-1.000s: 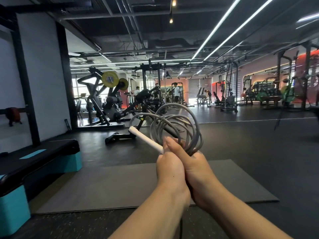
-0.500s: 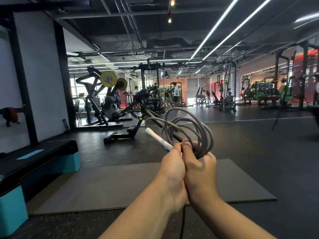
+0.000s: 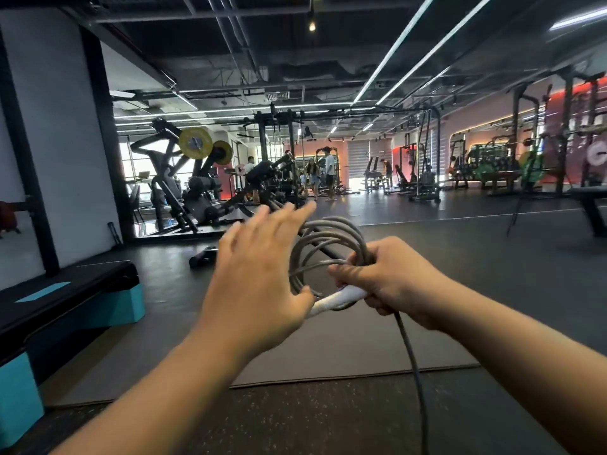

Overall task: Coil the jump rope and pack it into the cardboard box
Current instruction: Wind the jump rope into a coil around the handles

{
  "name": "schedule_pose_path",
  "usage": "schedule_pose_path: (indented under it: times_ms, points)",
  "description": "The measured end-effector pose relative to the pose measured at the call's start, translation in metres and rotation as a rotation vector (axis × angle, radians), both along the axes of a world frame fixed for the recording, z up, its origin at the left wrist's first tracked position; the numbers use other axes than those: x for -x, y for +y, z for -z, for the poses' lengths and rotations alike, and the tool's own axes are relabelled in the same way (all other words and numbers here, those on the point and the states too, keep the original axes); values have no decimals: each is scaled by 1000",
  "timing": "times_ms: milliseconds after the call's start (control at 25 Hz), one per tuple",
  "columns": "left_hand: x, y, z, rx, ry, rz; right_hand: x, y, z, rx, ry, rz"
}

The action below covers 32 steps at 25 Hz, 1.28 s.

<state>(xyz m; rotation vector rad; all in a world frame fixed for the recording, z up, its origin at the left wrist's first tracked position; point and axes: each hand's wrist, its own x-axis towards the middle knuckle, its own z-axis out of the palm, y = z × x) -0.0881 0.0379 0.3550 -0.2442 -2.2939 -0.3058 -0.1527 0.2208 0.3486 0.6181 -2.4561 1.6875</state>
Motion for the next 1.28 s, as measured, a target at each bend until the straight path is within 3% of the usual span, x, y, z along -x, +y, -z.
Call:
schedule_pose_path:
  times_ms: [40,160,240,320,440,600,760,920,1120,1280]
  points:
    - [4,-2,-11,8,-141,102,1,3,-7,-102,35,1]
    - [17,-8,-36,-371,-498,402,-2,10,-23,-264,117,-35]
    - [21,-6,-45,-469,-666,543,-4,12,-29,-326,169,-69]
    - [22,2,-56,-494,-941,611,-4,11,-30,-405,241,-80]
    - [27,11,-73,-446,-1310,529,-7,8,-31,-489,313,-89]
    - [24,20,-75,-240,-1184,314,-8,6,-32,-587,414,-38]
    - [21,7,-60,-198,-1125,405,-11,17,-34,-371,224,-197]
    - [20,-9,-31,-405,-1130,605,-12,28,-37,-145,194,-307]
    - [18,0,-22,-690,-1071,760,-5,20,-31,-60,314,-380]
    - [14,6,-27,-539,-1095,662,-6,15,-33,-132,409,-430]
